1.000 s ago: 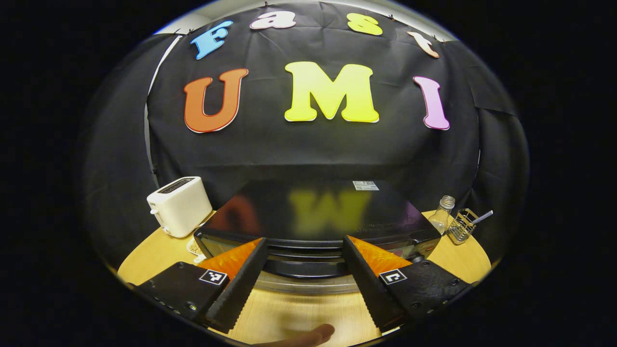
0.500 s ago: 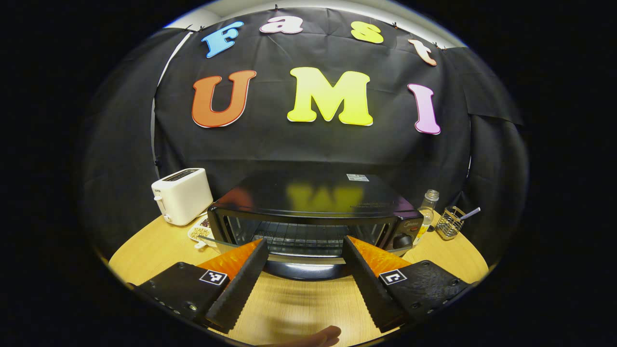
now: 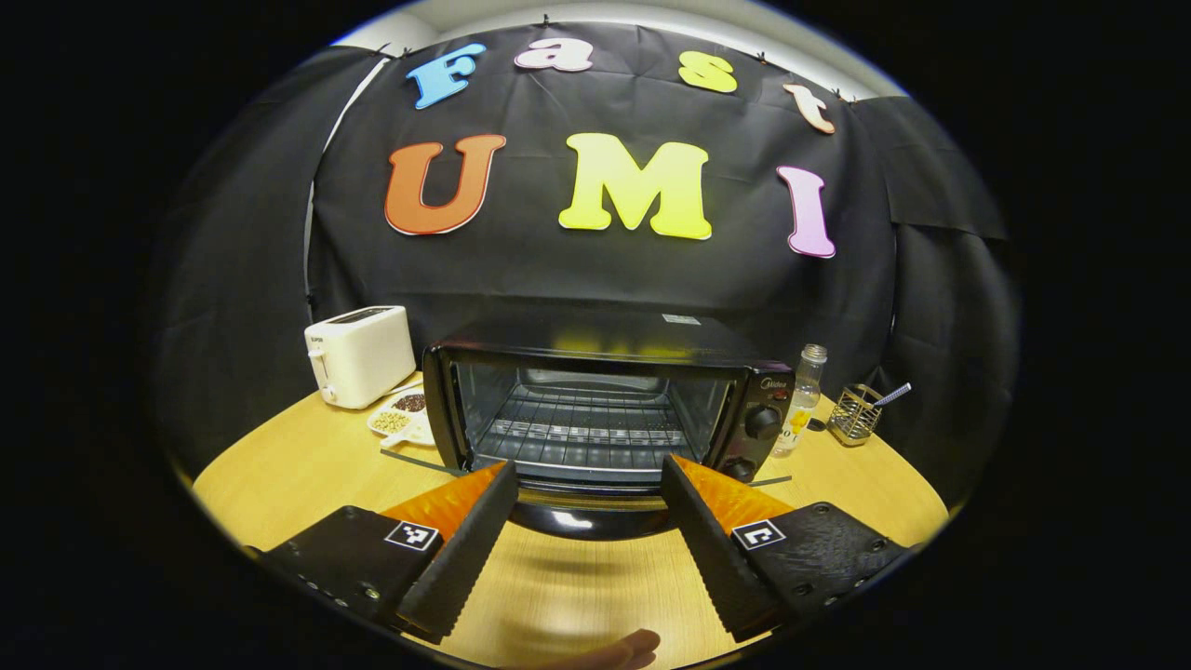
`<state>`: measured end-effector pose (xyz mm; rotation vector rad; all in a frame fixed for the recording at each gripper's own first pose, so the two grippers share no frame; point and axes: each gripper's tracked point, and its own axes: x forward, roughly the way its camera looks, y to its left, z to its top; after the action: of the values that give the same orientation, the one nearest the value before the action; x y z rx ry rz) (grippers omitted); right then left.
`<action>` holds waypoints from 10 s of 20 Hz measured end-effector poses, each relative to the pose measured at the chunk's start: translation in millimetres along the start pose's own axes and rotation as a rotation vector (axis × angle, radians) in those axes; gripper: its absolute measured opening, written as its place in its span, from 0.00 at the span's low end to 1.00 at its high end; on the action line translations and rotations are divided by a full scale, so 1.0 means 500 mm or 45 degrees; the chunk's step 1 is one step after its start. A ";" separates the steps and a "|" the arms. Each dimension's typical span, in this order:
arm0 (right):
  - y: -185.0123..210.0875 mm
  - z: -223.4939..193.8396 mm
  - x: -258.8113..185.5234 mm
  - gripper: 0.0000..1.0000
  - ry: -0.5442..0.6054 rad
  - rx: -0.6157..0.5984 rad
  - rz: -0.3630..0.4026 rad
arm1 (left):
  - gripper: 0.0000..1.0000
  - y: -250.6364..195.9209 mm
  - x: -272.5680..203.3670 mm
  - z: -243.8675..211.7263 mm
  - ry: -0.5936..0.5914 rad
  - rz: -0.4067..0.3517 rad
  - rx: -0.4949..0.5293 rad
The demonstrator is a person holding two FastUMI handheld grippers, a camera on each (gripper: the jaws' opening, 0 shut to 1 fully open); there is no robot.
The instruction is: Open the electric oven with the left hand, put the food in, and close the electric oven.
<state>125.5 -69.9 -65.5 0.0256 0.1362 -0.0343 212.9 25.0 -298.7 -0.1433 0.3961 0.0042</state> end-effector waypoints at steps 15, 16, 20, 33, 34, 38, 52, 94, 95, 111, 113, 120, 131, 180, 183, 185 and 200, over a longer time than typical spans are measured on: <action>0.024 -0.010 -0.013 0.96 0.001 -0.032 0.030 | 0.96 0.002 -0.051 -0.127 0.058 -0.046 0.120; 0.025 -0.012 -0.013 0.96 0.005 -0.034 0.030 | 0.96 0.003 -0.055 -0.137 0.065 -0.049 0.125; 0.028 -0.022 -0.007 0.96 0.023 -0.049 0.024 | 0.96 0.007 -0.058 -0.177 0.094 -0.046 0.120; 0.035 -0.069 0.038 0.96 0.177 -0.167 -0.001 | 0.97 0.038 -0.071 -0.239 0.174 0.021 0.071; 0.037 -0.080 0.046 0.96 0.208 -0.169 0.006 | 0.97 0.047 -0.077 -0.224 0.161 0.039 0.083; 0.048 -0.138 0.080 0.96 0.366 -0.182 0.041 | 0.96 0.050 -0.127 -0.109 0.043 0.033 0.058; 0.094 -0.443 0.233 0.97 0.891 -0.072 0.146 | 0.95 0.001 -0.320 0.223 -0.361 0.074 0.220; 0.177 -0.602 0.236 0.00 1.088 0.787 0.466 | 0.96 0.024 -0.376 0.191 -0.299 0.132 0.195; 0.175 -0.583 0.226 0.00 1.066 0.786 0.470 | 0.96 0.029 -0.380 0.191 -0.304 0.127 0.193; 0.466 -0.481 0.169 0.04 1.036 0.680 0.540 | 0.96 0.240 -0.447 0.123 -0.308 0.217 0.131; 0.521 -0.502 0.171 0.00 1.055 0.669 0.551 | 0.96 0.258 -0.447 0.112 -0.300 0.226 0.119; 0.672 -0.552 0.242 0.04 0.976 0.746 0.427 | 1.00 0.305 -0.438 0.060 -0.247 0.242 0.082; 0.768 -0.611 0.426 0.04 0.667 0.825 0.113 | 0.96 0.342 -0.414 0.013 -0.220 0.241 0.079; 0.476 -0.259 0.072 0.91 -0.025 0.060 0.210 | 0.96 0.191 -0.218 -0.153 0.175 0.136 0.031; 0.426 -0.214 0.050 0.92 -0.081 -0.007 0.186 | 0.96 0.130 -0.183 -0.202 0.259 0.049 0.033; 0.394 -0.194 0.044 0.95 -0.124 -0.043 0.148 | 0.97 0.097 -0.162 -0.227 0.303 0.007 0.046; 0.204 -0.137 0.032 0.92 -0.190 0.029 0.036 | 0.98 0.011 -0.059 -0.297 0.465 -0.043 0.142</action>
<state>135.7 33.4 -133.3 0.0472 -0.0138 -0.0092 128.2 10.5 -423.7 -0.0394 0.7569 -0.0779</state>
